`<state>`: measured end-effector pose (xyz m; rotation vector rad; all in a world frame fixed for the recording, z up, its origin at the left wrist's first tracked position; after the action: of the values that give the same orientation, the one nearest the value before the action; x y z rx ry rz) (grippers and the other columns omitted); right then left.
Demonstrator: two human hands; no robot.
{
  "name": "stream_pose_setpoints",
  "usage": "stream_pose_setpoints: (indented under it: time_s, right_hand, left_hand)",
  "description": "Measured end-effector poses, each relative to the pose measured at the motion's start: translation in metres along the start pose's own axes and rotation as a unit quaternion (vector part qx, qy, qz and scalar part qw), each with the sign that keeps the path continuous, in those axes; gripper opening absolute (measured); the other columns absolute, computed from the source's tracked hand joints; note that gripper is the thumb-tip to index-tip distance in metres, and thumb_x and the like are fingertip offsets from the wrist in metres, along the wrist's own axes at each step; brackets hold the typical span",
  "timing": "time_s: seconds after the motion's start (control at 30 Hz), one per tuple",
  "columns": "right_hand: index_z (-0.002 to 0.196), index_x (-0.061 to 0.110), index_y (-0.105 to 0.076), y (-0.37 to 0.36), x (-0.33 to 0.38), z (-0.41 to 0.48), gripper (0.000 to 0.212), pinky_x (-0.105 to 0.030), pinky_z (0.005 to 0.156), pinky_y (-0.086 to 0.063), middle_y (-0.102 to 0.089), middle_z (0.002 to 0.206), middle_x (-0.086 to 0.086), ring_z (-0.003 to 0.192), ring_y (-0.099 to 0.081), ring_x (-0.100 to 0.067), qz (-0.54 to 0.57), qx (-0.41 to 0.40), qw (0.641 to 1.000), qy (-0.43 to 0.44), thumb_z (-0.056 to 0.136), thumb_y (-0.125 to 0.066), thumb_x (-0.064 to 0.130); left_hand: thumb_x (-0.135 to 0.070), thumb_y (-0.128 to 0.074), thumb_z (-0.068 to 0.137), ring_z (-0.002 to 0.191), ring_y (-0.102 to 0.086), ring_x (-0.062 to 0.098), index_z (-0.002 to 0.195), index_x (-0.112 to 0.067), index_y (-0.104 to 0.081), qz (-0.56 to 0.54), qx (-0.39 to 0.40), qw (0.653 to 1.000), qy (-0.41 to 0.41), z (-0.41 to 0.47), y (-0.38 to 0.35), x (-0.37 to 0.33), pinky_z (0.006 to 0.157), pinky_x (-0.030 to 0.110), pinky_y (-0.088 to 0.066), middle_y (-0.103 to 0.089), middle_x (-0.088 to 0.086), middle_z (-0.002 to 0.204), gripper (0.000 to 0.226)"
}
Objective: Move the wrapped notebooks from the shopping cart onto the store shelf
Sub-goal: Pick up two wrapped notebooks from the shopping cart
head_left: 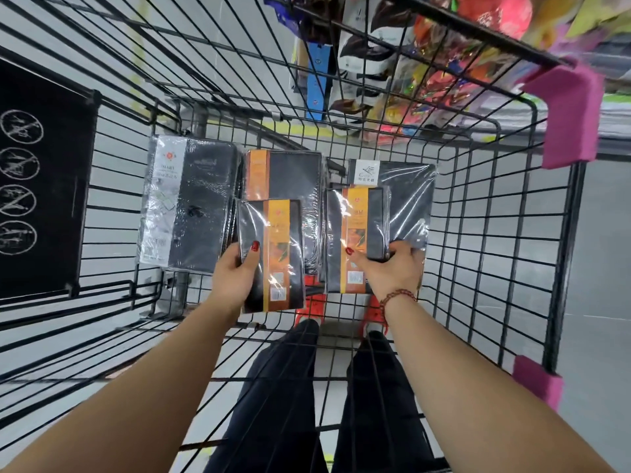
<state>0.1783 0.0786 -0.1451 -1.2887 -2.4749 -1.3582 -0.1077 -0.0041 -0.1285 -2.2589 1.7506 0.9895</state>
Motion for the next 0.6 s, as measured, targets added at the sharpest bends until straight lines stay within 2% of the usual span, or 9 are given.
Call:
stream_pose_setpoints:
  time_s: [0.1, 0.2, 0.27, 0.37, 0.4, 0.47, 0.53, 0.6]
  right_hand:
    - [0.115, 0.007, -0.057, 0.001, -0.001, 0.002, 0.067, -0.025, 0.091, -0.037, -0.040, 0.126, -0.011, 0.116, -0.045, -0.025, 0.000, 0.012, 1.000, 0.013, 0.068, -0.075, 0.052]
    - [0.099, 0.007, -0.062, 0.007, -0.003, 0.001, 0.045, -0.021, 0.082, -0.036, -0.045, 0.114, -0.007, 0.099, -0.050, -0.021, 0.032, 0.012, 0.999, 0.024, 0.074, -0.073, 0.043]
    - [0.086, 0.011, -0.059, 0.012, -0.008, 0.000, 0.030, -0.019, 0.068, -0.040, -0.052, 0.101, -0.005, 0.085, -0.053, -0.019, 0.070, 0.005, 0.997, 0.012, 0.078, -0.070, 0.038]
    - [0.083, 0.009, -0.057, 0.018, -0.012, -0.008, 0.020, -0.009, 0.045, -0.037, -0.057, 0.081, -0.005, 0.067, -0.051, -0.015, 0.155, 0.022, 0.988, -0.005, 0.087, -0.063, 0.028]
    - [0.086, 0.006, -0.057, 0.023, -0.009, -0.013, 0.018, -0.006, 0.043, -0.037, -0.057, 0.081, -0.007, 0.064, -0.050, -0.014, 0.178, 0.029, 0.984, -0.002, 0.090, -0.060, 0.023]
    - [0.093, -0.001, -0.055, 0.034, -0.003, -0.023, 0.018, -0.006, 0.043, -0.036, -0.054, 0.082, -0.010, 0.063, -0.047, -0.013, 0.208, 0.035, 0.977, 0.008, 0.093, -0.055, 0.017]
    - [0.097, -0.005, -0.054, 0.050, 0.010, -0.037, 0.021, -0.010, 0.045, -0.036, -0.052, 0.082, -0.009, 0.066, -0.045, -0.015, 0.244, 0.031, 0.969, 0.025, 0.093, -0.053, 0.016]
    - [0.099, -0.003, -0.055, 0.073, 0.025, -0.051, 0.021, -0.015, 0.056, -0.040, -0.052, 0.082, -0.009, 0.069, -0.045, -0.016, 0.285, 0.026, 0.957, 0.042, 0.094, -0.051, 0.018]
  left_hand:
    - [-0.029, -0.050, 0.097, 0.081, -0.058, 0.020, 0.100, -0.016, -0.058, 0.003, -0.005, 1.000, 0.003, 0.002, -0.001, 0.001, 0.072, 0.027, -0.046, -0.064, 0.004, 0.089, 0.015]
    - [-0.029, -0.050, 0.096, 0.077, -0.061, 0.019, 0.095, -0.020, -0.059, 0.003, -0.011, 1.000, -0.004, 0.003, 0.000, -0.005, 0.070, 0.030, -0.048, -0.066, 0.001, 0.084, 0.013]
    - [-0.029, -0.050, 0.097, 0.073, -0.061, 0.018, 0.089, -0.022, -0.058, 0.004, -0.012, 1.000, -0.010, 0.000, 0.000, -0.010, 0.067, 0.031, -0.050, -0.067, 0.002, 0.084, 0.013]
    - [-0.027, -0.050, 0.097, 0.079, -0.065, 0.023, 0.087, -0.023, -0.058, -0.011, -0.029, 1.000, -0.006, -0.007, 0.001, -0.019, 0.077, 0.041, -0.055, -0.068, 0.005, 0.090, 0.013]
    - [-0.026, -0.049, 0.097, 0.080, -0.064, 0.025, 0.087, -0.023, -0.058, -0.007, -0.035, 0.999, -0.014, -0.011, 0.002, -0.026, 0.079, 0.044, -0.053, -0.067, 0.004, 0.087, 0.014]
    - [-0.024, -0.046, 0.098, 0.080, -0.062, 0.020, 0.095, -0.021, -0.058, -0.006, -0.039, 0.998, -0.040, -0.021, 0.003, -0.046, 0.077, 0.040, -0.053, -0.064, -0.001, 0.083, 0.012]
    - [-0.023, -0.044, 0.099, 0.088, -0.064, 0.018, 0.107, -0.024, -0.056, -0.012, -0.031, 0.998, -0.061, -0.032, 0.004, -0.066, 0.077, 0.036, -0.053, -0.065, -0.002, 0.092, 0.014]
    - [-0.028, -0.045, 0.098, 0.098, -0.064, 0.023, 0.109, -0.026, -0.056, -0.001, -0.026, 0.995, -0.091, -0.044, 0.007, -0.086, 0.088, 0.045, -0.052, -0.067, 0.000, 0.103, 0.015]
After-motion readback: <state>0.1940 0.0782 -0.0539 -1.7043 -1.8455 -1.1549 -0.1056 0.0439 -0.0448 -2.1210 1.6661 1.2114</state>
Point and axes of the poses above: each hand's wrist, its own z-axis towards the middle knuckle, its own y-axis out of the back of the hand, x = y × z, the point moved 9 cm from there along z, towards the middle knuckle
